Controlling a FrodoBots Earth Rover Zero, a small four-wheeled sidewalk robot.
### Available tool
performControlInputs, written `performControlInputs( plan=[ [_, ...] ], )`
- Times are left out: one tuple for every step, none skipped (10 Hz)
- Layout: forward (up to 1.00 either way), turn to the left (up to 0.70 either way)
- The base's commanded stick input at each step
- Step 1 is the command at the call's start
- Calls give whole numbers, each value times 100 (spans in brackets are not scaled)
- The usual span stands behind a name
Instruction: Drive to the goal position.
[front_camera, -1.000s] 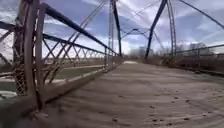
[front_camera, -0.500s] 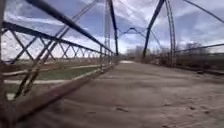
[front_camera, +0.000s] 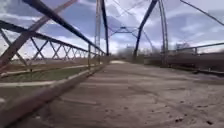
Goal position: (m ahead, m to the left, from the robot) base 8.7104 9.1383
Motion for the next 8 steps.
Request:
performControlInputs(
  plan=[
    [100, -19],
    [100, -13],
    [100, -7],
    [100, -1],
    [100, 1],
    [100, 1],
    [100, 1],
    [100, 1]
  ],
)
